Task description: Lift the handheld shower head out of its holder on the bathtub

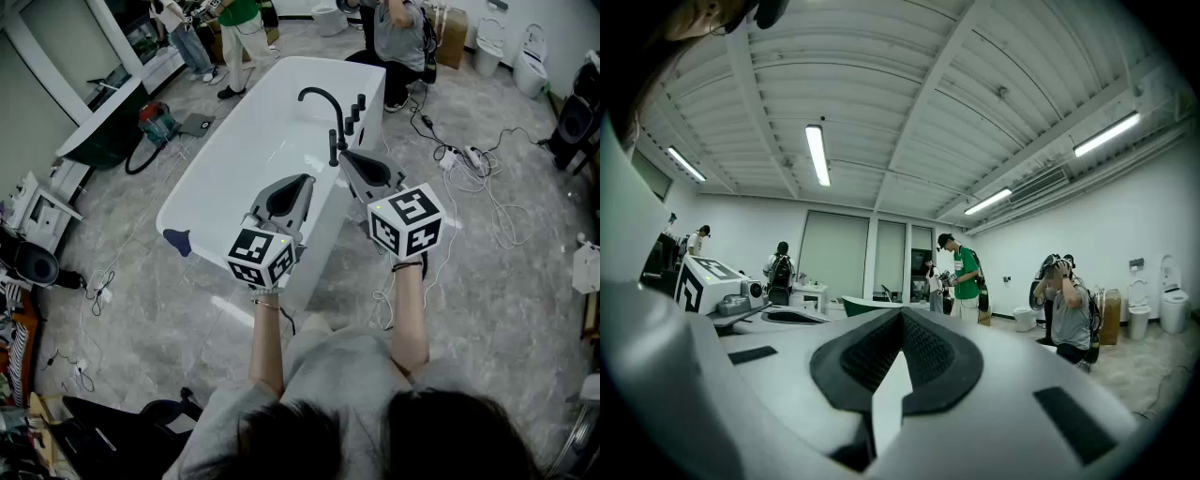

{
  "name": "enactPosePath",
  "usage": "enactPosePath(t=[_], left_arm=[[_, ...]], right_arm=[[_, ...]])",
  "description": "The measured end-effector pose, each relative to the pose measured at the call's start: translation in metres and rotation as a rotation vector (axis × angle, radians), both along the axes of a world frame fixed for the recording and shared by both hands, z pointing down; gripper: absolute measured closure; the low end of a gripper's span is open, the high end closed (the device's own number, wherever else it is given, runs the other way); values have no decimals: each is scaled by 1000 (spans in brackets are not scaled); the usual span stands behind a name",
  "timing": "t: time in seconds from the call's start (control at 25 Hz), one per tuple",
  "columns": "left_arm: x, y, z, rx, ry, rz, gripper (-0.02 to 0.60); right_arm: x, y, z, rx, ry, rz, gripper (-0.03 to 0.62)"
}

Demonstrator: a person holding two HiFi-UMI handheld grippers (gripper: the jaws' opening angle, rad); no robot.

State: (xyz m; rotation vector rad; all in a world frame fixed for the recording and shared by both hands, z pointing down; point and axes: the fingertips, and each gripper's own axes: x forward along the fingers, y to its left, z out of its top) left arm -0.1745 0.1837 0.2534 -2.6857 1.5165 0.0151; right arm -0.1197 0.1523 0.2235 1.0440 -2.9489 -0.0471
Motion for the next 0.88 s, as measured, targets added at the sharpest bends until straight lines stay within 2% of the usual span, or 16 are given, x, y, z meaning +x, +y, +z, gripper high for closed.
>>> enactPosePath(t=[0.52,0.88], left_arm=[[15,-12,2,0,-2,4,575],[24,-12,25,-71,-28,13,575]], right_arm=[[13,-10,4,2,-2,-9,594],[20,-22,21,-69,-67,10,594]])
